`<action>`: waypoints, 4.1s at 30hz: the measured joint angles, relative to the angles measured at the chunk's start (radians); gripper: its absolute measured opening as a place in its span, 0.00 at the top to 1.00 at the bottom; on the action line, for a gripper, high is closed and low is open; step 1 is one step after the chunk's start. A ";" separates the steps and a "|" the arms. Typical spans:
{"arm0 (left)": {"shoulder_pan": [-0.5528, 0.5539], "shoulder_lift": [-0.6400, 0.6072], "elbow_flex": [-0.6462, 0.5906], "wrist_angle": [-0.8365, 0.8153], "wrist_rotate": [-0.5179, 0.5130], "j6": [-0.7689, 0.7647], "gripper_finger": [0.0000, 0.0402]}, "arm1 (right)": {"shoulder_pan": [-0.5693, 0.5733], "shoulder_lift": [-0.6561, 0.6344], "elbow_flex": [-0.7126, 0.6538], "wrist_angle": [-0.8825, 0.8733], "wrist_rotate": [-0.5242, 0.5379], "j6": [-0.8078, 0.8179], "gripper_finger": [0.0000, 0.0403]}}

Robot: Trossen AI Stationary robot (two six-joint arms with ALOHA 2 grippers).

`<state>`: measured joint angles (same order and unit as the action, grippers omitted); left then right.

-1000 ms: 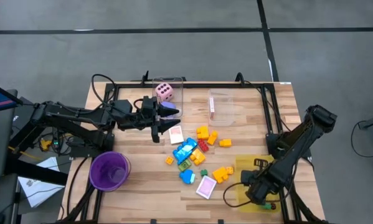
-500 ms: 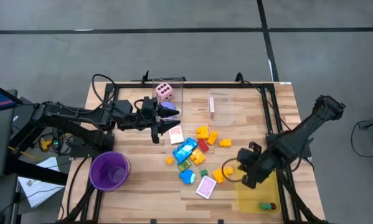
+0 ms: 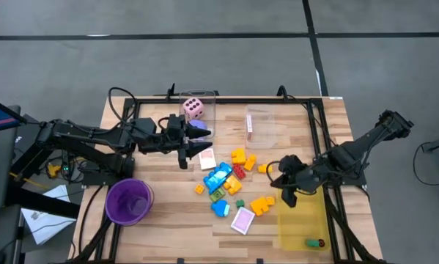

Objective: Pick & Place Toys
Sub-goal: Put the green game piece into the bin

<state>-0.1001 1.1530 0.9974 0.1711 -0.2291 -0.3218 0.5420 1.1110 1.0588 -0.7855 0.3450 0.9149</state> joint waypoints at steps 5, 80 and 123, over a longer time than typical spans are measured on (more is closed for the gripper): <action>0.000 0.000 0.000 0.000 0.000 -0.006 0.47 | -0.027 -0.021 0.000 -0.007 -0.003 -0.033 1.00; 0.000 0.001 0.000 -0.027 -0.002 -0.052 0.47 | -0.188 0.244 0.001 0.340 -0.143 -0.647 0.53; 0.000 -0.004 0.000 -0.038 -0.001 -0.050 0.47 | -0.205 0.657 0.000 0.443 -0.395 -0.893 0.58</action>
<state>-0.0998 1.1492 0.9974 0.1333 -0.2302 -0.3714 0.3372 1.7684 1.0592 -0.3427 -0.0504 0.0217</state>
